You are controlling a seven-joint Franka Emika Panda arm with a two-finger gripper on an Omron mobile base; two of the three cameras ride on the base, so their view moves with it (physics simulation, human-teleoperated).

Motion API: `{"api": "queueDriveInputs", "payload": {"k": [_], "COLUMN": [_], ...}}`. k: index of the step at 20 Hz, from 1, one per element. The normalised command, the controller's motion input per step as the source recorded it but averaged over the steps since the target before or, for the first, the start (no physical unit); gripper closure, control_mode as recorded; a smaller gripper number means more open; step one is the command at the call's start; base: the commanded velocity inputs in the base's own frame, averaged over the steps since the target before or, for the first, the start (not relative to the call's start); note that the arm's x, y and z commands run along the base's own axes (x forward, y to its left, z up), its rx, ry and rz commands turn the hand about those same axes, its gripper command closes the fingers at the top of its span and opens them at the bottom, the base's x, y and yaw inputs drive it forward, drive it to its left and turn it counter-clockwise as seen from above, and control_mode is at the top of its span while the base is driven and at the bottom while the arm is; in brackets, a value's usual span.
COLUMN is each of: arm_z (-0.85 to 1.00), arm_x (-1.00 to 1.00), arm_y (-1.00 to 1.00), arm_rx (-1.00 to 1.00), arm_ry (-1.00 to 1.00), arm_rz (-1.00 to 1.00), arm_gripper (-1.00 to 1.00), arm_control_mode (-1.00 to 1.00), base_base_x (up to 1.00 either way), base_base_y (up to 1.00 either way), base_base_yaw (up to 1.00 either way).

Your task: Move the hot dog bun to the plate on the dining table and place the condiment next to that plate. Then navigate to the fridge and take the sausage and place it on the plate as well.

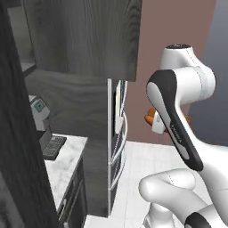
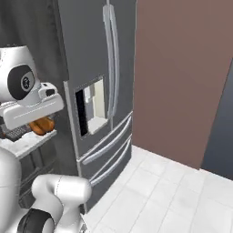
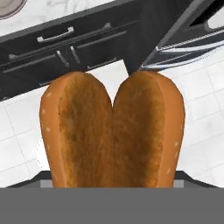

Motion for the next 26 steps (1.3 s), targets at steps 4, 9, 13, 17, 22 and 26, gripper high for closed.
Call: {"api": "queueDriveInputs", "payload": {"k": [4,9,13,17,22,26], "arm_z": [0.0,0.0,0.0,0.0,0.0,0.0], "arm_x": [0.0,0.0,0.0,0.0,0.0,0.0], "arm_y": [0.0,0.0,0.0,0.0,0.0,0.0], "arm_rx": [0.0,0.0,0.0,0.0,0.0,0.0], "arm_ry": [0.0,0.0,0.0,0.0,0.0,0.0], "arm_rz": [0.0,0.0,0.0,0.0,0.0,0.0], "arm_gripper": [1.0,1.0,1.0,1.0,1.0,1.0], "arm_control_mode": [1.0,1.0,1.0,1.0,1.0,1.0], "base_base_x": [-0.18,-0.19,-0.22,-0.21,-0.16,-0.01], "base_base_y": [0.0,0.0,0.01,0.0,0.0,0.0], "base_base_yaw": [-0.98,-0.97,-0.97,-0.97,-0.96,-0.88]}}
